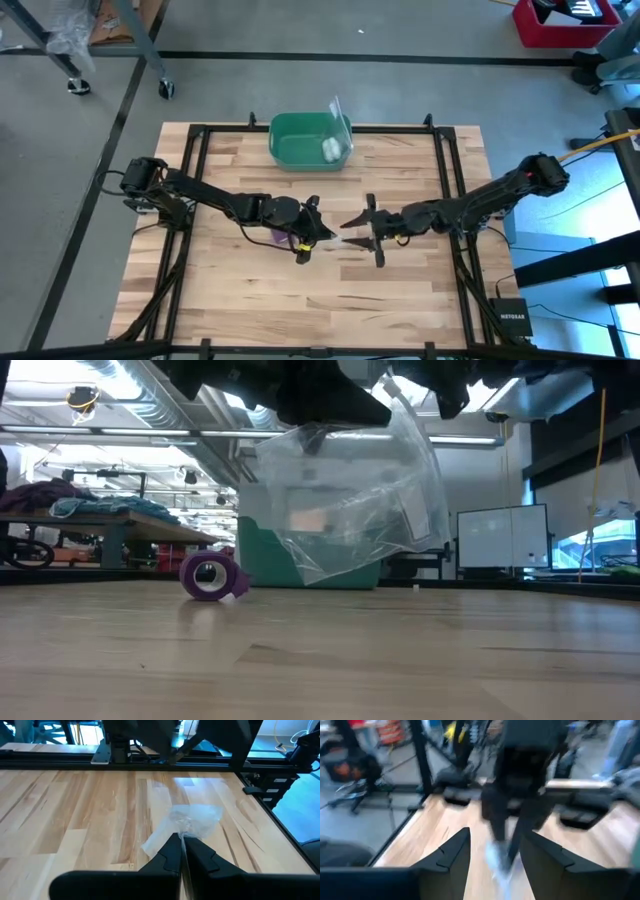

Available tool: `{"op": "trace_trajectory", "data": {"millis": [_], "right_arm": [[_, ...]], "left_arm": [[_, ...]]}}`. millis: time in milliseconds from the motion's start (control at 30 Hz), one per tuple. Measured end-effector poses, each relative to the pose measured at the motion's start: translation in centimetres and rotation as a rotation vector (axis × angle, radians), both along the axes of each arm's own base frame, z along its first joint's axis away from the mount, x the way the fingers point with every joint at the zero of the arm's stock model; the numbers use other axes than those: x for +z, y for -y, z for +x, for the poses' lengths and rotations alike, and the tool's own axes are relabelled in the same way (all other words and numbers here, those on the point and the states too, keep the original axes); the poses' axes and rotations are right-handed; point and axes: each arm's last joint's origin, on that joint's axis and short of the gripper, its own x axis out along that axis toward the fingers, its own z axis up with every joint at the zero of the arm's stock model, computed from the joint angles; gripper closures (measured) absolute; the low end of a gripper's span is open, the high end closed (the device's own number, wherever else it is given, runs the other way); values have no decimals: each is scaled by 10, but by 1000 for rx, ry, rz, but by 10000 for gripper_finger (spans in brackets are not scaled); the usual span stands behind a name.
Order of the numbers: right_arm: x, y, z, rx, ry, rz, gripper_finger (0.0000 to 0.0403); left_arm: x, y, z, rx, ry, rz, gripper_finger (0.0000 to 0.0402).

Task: Roll bandage
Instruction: Open the zip bag

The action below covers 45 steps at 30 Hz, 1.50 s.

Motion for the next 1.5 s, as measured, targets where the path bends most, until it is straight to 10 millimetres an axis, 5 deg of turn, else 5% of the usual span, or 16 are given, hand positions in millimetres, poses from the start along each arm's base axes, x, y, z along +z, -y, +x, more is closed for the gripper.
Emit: {"op": "trace_trajectory", "data": {"millis": [567,967,1500], "right_arm": [[-24,-3,14,-32,-62,-40,242],[-27,-3,13,-43,-85,-92,387],[-33,-1,11,-76,-162,-112,382]], "left_arm": [[0,-1,0,22,2,4,401],[0,-1,0,19,4,7,401],[0,4,0,0,25,60,401]]}}
